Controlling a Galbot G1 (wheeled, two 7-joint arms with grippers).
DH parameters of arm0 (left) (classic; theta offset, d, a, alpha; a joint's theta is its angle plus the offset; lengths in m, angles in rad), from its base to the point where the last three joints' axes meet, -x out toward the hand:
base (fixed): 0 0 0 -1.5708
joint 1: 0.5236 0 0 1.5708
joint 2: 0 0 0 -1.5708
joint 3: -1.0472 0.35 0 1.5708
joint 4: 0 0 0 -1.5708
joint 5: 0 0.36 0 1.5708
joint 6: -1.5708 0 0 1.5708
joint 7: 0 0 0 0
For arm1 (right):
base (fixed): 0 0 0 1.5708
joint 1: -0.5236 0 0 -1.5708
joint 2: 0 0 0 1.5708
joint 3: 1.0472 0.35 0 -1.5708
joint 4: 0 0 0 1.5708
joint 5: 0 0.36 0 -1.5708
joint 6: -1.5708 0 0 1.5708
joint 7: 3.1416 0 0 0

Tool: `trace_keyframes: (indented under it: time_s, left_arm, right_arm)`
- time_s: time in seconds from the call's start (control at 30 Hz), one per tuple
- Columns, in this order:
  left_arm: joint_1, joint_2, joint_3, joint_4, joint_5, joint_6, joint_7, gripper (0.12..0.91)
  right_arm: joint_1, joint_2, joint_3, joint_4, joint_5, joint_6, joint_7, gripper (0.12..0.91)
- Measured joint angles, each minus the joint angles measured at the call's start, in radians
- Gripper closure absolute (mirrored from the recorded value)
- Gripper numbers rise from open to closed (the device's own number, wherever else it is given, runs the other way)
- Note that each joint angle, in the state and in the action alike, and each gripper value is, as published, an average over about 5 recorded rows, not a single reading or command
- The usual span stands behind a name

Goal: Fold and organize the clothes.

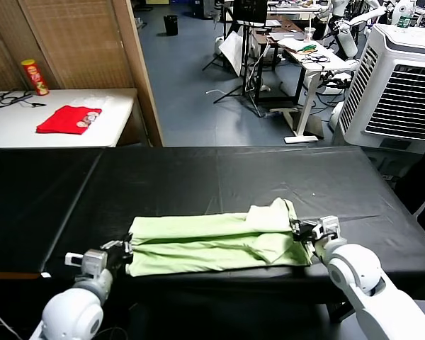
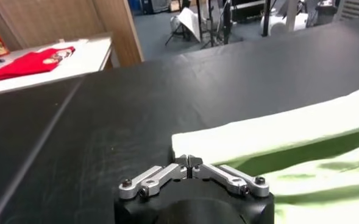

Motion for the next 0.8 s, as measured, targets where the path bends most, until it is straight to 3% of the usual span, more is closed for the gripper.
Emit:
trace_keyframes:
  time_s: [0.1, 0.2, 0.27, 0.4, 0.5, 0.63, 0.8]
  left_arm:
    - [0.017, -0.006, -0.003, -0.010, 0.009, 0.012, 0.001, 0.898]
    - [0.035, -0.013, -0.005, -0.020, 0.017, 0.023, 0.004, 0.890]
    - [0.044, -0.017, -0.007, -0.027, 0.019, 0.028, 0.007, 0.841]
    - [0.049, -0.023, -0.020, -0.048, 0.007, 0.034, 0.009, 0.641]
    - [0.037, -0.024, -0.030, -0.050, -0.018, 0.025, 0.008, 0.473]
    - [-0.007, -0.031, -0.029, -0.021, -0.076, -0.002, -0.004, 0.281]
    - [-0.088, -0.044, -0.007, 0.047, -0.150, -0.012, -0.010, 0.234]
  right_arm:
    - [-0.011, -0.006, 0.009, 0.016, 0.003, -0.003, -0.007, 0.818]
    - [-0.022, -0.012, 0.024, 0.040, 0.004, -0.003, -0.013, 0.665]
    - [-0.022, -0.013, 0.035, 0.054, 0.006, -0.004, -0.013, 0.565]
    - [-0.003, -0.004, 0.048, 0.063, 0.000, 0.014, -0.006, 0.346]
    - [0.031, 0.017, 0.039, 0.045, -0.018, 0.052, 0.000, 0.240]
    - [0.095, 0.059, 0.004, -0.010, -0.039, 0.076, 0.001, 0.228]
    - [0.154, 0.110, -0.040, -0.082, -0.057, 0.078, 0.002, 0.227]
